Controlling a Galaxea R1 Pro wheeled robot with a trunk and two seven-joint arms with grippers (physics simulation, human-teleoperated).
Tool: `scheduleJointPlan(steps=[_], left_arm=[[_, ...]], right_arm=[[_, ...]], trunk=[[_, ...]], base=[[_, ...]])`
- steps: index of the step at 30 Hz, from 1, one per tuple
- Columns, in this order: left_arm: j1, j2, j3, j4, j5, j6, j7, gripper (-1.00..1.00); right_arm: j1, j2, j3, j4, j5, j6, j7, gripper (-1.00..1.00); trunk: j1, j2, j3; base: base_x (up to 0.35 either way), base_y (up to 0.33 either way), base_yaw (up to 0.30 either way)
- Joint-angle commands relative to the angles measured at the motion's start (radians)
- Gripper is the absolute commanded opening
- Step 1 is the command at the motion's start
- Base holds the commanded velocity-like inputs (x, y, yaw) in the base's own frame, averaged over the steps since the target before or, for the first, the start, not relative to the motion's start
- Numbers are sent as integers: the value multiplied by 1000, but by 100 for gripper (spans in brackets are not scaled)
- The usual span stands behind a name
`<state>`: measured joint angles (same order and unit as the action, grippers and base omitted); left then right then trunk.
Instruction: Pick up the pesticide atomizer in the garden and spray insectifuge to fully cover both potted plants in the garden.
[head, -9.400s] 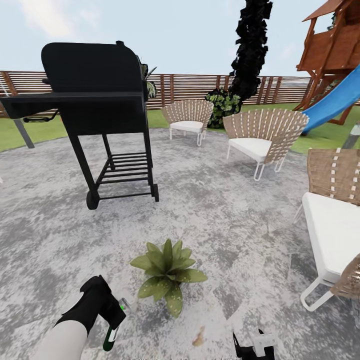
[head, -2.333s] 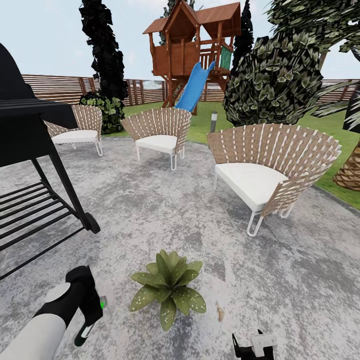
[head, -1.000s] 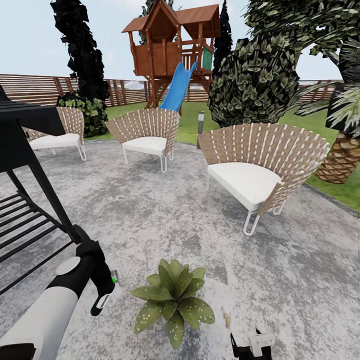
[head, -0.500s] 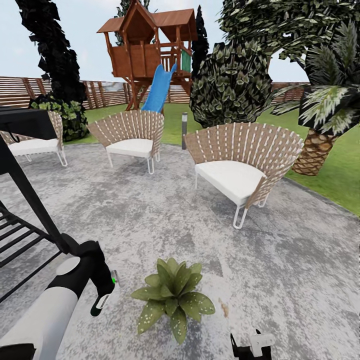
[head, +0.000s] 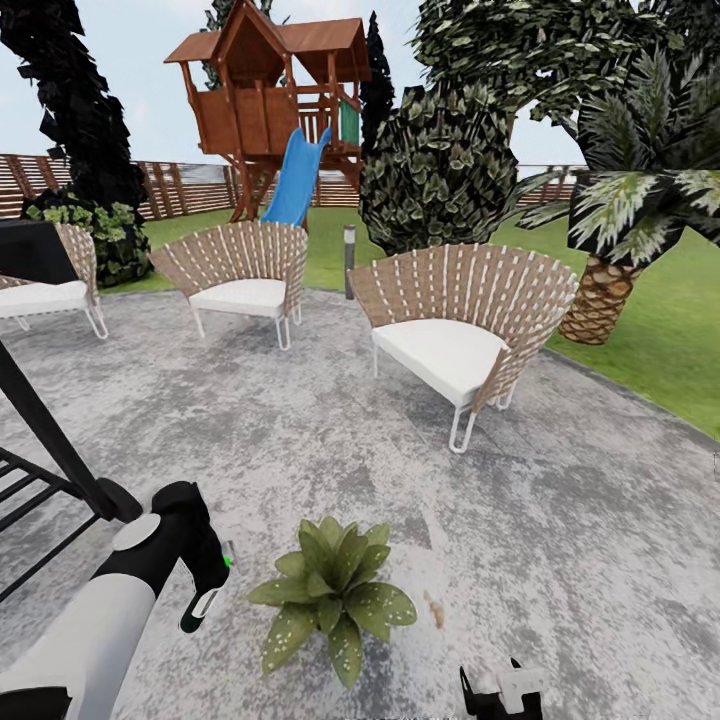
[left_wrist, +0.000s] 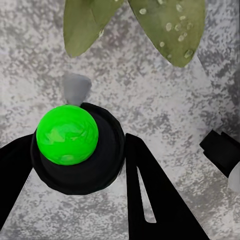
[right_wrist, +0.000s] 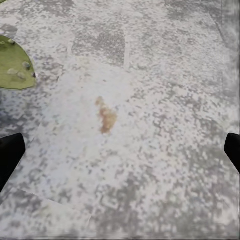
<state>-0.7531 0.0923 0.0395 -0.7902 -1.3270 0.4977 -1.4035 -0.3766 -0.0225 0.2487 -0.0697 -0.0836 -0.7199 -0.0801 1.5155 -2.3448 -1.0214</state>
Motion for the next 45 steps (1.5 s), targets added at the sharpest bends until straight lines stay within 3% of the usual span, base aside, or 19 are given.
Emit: scheduleJointPlan(steps=[1,16,18,20,22,26,27,28,31,34,37,40,45], left_arm=[[0,0,2,-1,-5,10,-6,-100],[2,-1,-3,0,-7,9,-7,-100],[3,-2,-26,0,-6,10,-9,-100],[-2,-8,-73,-2,-5,12,-15,-100],[-12,-30,-88,-3,-8,11,-20,-100],[-28,-42,-94,-18,-9,20,-42,-100],[-25,-26,-94,-9,-9,15,-42,-100],[-14,16,-94,-4,-6,11,-43,-100],[-10,31,-93,-3,-6,12,-41,-100],[-14,17,-92,-11,-7,20,-40,-100],[-28,-47,-92,-18,-19,28,-42,-100],[-51,-79,-92,-19,-57,96,-43,-100],[-72,-84,-93,-17,-74,129,-44,-100]], right_arm=[[-1,0,9,1,-8,-3,-3,100],[-1,0,9,1,-8,-3,-3,100],[-1,0,9,1,-8,-3,-3,100],[-1,0,9,1,-8,-3,-3,100],[-1,0,9,1,-8,-3,-3,100],[-1,-1,9,1,-8,-3,-3,100],[-1,-1,9,1,-8,-3,-3,100],[-1,-1,9,1,-7,-3,-3,100],[-1,-1,9,1,-7,-3,-4,100],[-1,-1,9,1,-7,-3,-4,100],[-1,-1,9,1,-7,-3,-4,100],[-1,-1,9,1,-7,-3,-3,100],[-1,-1,9,1,-7,-2,-3,100]], trunk=[[0,0,-1],[0,0,-1],[0,0,-1],[0,0,-1],[0,0,-1],[0,0,-1],[0,0,-1],[0,0,-1],[0,0,-1],[0,0,-1],[0,0,-1],[0,0,-1],[0,0,-1]], base=[[-128,147,-291],[-118,163,-292],[-1,2,-292],[0,1,-221],[0,0,-55],[0,0,-9],[0,0,0],[0,0,0],[0,0,0],[0,0,0],[0,0,0],[0,0,0],[0,0,0]])
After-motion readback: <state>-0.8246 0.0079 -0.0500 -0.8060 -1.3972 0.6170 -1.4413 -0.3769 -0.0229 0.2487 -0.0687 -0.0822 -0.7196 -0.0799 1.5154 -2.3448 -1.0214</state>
